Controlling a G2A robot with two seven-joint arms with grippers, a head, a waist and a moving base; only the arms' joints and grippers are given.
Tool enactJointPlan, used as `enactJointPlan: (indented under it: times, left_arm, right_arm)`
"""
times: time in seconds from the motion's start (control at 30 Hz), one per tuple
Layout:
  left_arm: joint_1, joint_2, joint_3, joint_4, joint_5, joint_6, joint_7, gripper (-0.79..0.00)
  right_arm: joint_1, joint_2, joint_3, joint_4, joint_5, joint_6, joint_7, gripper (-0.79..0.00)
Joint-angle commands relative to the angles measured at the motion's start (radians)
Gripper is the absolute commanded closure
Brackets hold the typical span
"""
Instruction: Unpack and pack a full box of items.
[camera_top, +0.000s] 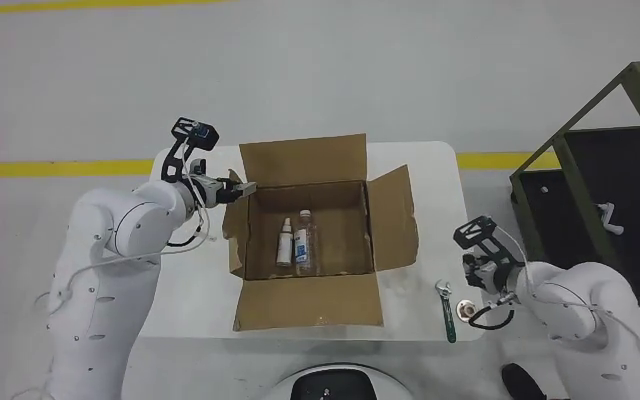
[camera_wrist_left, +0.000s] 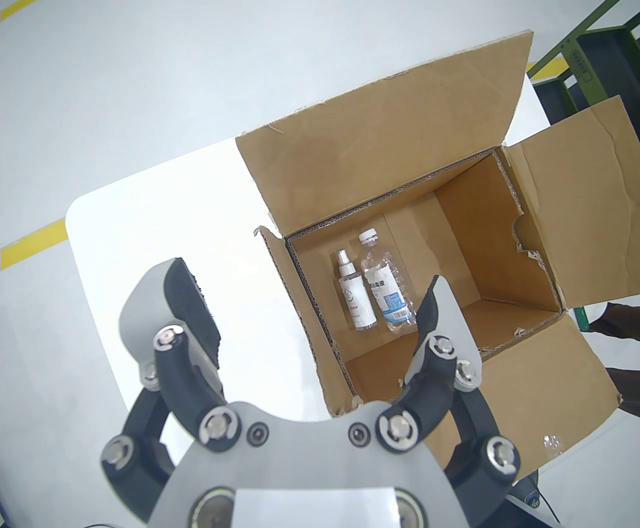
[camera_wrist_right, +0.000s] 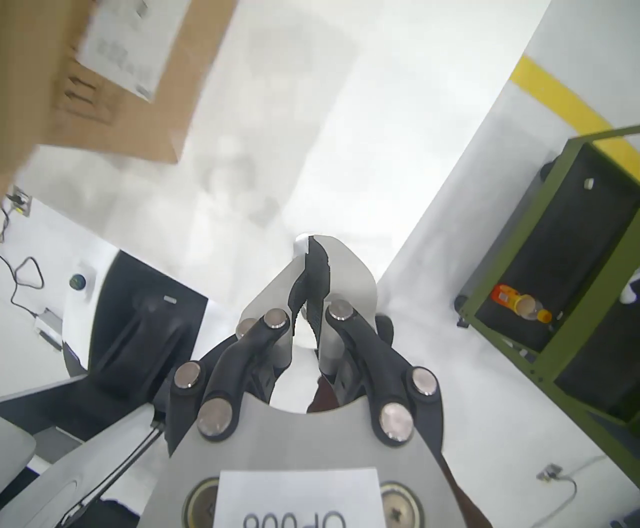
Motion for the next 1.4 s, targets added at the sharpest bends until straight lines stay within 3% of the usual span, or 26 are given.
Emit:
enactJointPlan:
  times: [0.0, 0.17, 0.67, 0.7, 0.77, 0.8, 0.83, 1.37]
  left_arm:
    - [0.000, 0.000, 0.000, 0.000, 0.000, 0.000, 0.000, -0.785]
    - [0.000, 0.000, 0.000, 0.000, 0.000, 0.000, 0.000, -0.785]
    - [0.000, 0.000, 0.000, 0.000, 0.000, 0.000, 0.000, -0.785]
    - [0.000, 0.000, 0.000, 0.000, 0.000, 0.000, 0.000, -0.785]
    - [0.000, 0.000, 0.000, 0.000, 0.000, 0.000, 0.000, -0.785]
    - [0.000, 0.000, 0.000, 0.000, 0.000, 0.000, 0.000, -0.785]
    - [0.000, 0.000, 0.000, 0.000, 0.000, 0.000, 0.000, -0.785]
    - [0.000, 0.000, 0.000, 0.000, 0.000, 0.000, 0.000, -0.785]
  right_arm:
    - [0.009, 0.002, -0.013, 0.019, 0.014, -0.005, 0.031, 0.000]
    - [0.029, 0.006, -0.053, 0.063, 0.032, -0.006, 0.107, 0.000]
    - [-0.037, 0.025, -0.044, 0.001, -0.105, 0.031, 0.138, 0.000]
    - [-0.044, 0.025, -0.042, 0.000, -0.106, 0.031, 0.133, -0.139]
    - [-0.062, 0.027, -0.040, -0.007, -0.106, 0.013, 0.110, -0.237]
    - [-0.069, 0.028, -0.039, -0.008, -0.095, 0.008, 0.105, -0.357]
    - [-0.072, 0.028, -0.038, -0.010, -0.088, 0.007, 0.102, -0.785]
    - [-0.083, 0.027, -0.049, -0.021, -0.104, 0.039, 0.069, -0.785]
